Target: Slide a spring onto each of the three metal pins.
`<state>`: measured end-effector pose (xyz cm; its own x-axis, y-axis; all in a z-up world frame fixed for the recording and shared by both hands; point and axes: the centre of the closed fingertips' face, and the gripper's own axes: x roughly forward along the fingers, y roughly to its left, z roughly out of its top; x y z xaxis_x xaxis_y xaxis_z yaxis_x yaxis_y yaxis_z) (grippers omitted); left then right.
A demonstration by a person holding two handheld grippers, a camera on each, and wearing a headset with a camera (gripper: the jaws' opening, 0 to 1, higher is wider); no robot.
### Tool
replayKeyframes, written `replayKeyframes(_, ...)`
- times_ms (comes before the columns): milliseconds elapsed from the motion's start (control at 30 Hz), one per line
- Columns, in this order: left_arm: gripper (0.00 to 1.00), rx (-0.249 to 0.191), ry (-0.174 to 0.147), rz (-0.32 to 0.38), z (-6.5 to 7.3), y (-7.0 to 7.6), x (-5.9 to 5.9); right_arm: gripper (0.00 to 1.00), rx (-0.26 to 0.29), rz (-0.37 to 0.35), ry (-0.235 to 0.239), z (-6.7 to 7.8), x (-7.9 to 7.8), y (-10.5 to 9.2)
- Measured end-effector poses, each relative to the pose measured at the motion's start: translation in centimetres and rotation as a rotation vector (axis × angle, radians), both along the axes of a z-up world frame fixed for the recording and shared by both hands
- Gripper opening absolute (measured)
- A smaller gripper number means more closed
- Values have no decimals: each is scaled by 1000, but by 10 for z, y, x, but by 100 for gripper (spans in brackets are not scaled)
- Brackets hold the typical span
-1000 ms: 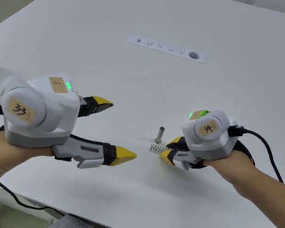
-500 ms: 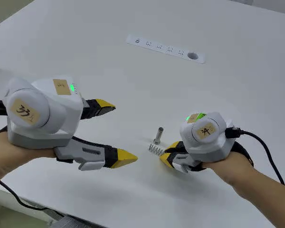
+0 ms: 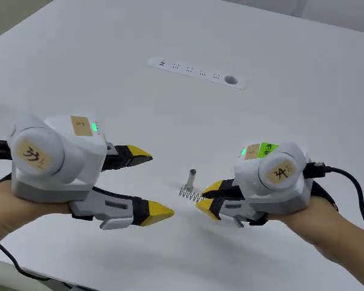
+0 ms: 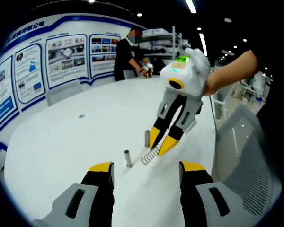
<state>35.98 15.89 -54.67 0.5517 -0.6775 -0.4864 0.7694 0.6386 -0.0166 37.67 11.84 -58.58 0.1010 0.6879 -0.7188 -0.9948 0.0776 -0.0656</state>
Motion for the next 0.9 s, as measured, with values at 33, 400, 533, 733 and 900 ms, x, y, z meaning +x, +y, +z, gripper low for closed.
replayKeyframes(33,55,-3,1,-13,0,-5,-1,11,0,13,-4,5,-3,-2)
replayKeyframes(400,42,-7,-11,-131,6,-43,-16,11,6,127,-65,40,-34,-11)
replayKeyframes(533,31,0,-8,-155,8,-47,-22,11,11,147,-63,43,-41,-12)
replayKeyframes(733,20,-5,-10,-186,13,-52,-28,11,1,170,-86,48,-47,-13)
replayKeyframes(900,15,-5,-10,-199,15,-54,-29,11,0,189,-97,52,-51,-14)
